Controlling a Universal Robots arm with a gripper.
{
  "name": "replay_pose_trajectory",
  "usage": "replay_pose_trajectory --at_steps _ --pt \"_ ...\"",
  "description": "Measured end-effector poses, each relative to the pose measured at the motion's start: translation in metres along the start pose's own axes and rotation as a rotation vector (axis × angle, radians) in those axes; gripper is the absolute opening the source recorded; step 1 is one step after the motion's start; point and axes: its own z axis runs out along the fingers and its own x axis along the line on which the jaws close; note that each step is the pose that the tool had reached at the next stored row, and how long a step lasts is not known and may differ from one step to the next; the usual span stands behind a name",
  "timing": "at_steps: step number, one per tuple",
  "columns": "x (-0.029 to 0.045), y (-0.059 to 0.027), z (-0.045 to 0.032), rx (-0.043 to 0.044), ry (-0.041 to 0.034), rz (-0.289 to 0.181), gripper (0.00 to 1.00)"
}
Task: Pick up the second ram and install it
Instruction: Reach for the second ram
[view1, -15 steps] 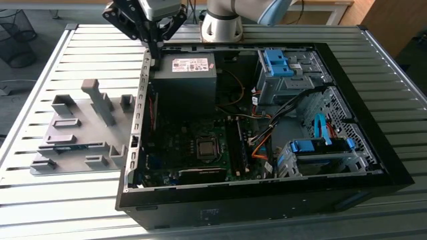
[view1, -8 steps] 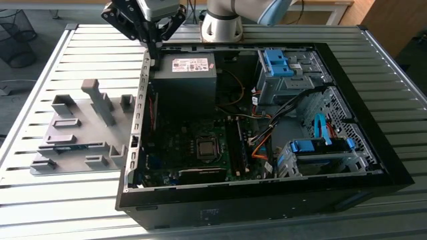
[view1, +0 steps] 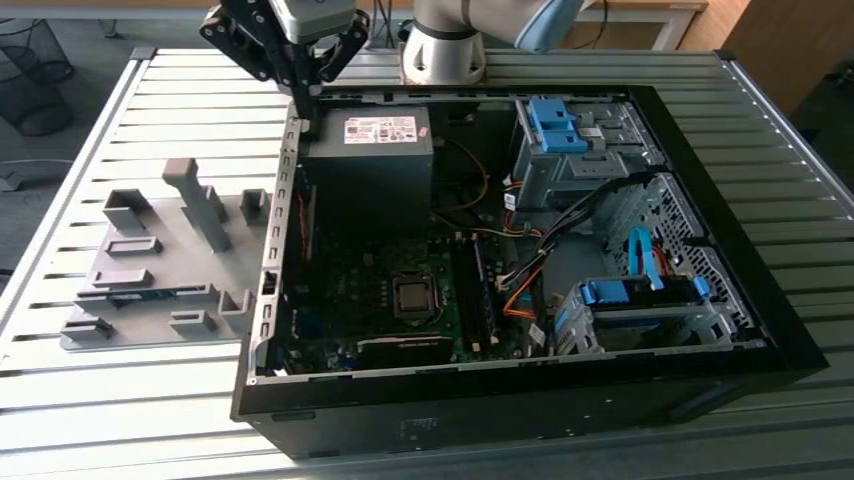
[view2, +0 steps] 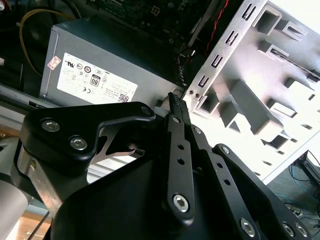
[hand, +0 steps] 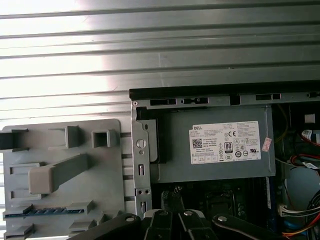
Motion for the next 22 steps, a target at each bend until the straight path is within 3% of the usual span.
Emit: replay_pose_trajectory --at_steps 22 --pt "0.007 -0.0006 0.0014 0.0002 0.002 0.0 0.1"
